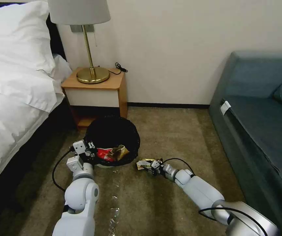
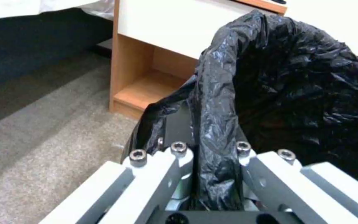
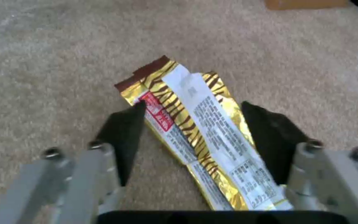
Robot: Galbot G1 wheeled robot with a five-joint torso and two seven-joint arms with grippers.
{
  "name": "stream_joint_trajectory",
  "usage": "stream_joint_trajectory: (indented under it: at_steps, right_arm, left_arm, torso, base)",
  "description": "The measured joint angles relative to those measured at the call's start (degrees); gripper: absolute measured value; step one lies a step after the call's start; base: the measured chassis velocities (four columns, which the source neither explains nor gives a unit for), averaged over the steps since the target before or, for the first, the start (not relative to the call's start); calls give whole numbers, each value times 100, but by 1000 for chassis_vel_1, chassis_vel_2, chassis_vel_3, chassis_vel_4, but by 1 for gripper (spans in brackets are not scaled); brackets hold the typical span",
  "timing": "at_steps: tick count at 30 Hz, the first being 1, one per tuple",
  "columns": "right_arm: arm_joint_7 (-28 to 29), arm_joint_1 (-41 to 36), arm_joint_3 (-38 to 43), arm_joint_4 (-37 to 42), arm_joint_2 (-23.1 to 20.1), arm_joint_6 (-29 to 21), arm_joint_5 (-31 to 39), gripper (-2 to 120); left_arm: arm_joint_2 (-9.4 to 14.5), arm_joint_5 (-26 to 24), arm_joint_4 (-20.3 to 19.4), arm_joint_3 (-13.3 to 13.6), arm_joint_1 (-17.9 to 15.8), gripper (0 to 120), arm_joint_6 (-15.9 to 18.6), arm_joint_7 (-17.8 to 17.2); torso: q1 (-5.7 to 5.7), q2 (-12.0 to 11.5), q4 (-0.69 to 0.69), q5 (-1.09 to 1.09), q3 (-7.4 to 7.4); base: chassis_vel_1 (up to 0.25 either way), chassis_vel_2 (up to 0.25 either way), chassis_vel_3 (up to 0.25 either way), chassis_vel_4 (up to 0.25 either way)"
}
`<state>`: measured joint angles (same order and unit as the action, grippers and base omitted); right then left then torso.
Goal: Pick up the trash bin, then pick up the garbage on the floor and place it into the trash bin.
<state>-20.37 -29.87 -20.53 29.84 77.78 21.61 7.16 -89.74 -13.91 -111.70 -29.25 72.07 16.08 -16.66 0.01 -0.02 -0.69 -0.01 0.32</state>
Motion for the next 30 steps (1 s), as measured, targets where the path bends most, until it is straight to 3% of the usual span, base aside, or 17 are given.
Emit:
stream_joint_trajectory:
  at_steps: [3, 8, 10, 30]
  right_arm:
    - [34, 2, -17, -14, 21, 2, -22, 72]
    - [59, -44, -113, 44, 39, -1, -91, 96]
    - [60, -54, -127, 55, 40, -3, -95, 99]
    - [785, 61, -172, -625, 572, -119, -567, 100]
  left_arm:
    - [-6, 14, 0, 9, -1, 4, 1, 0]
    - [-9, 23, -18, 3, 18, 4, 8, -2]
    - [-8, 23, -21, -2, 21, 4, 8, -2]
    - [-142, 188, -9, 85, 9, 4, 11, -3]
  torso:
    - [0, 0, 0, 0, 0]
    - [0, 0, 0, 0, 0]
    - [0, 0, 0, 0, 0]
    - [0, 0, 0, 0, 0]
  base:
    - [0, 0, 0, 0]
    - [0, 0, 0, 0]
    - [0, 0, 0, 0]
    - [0, 0, 0, 0]
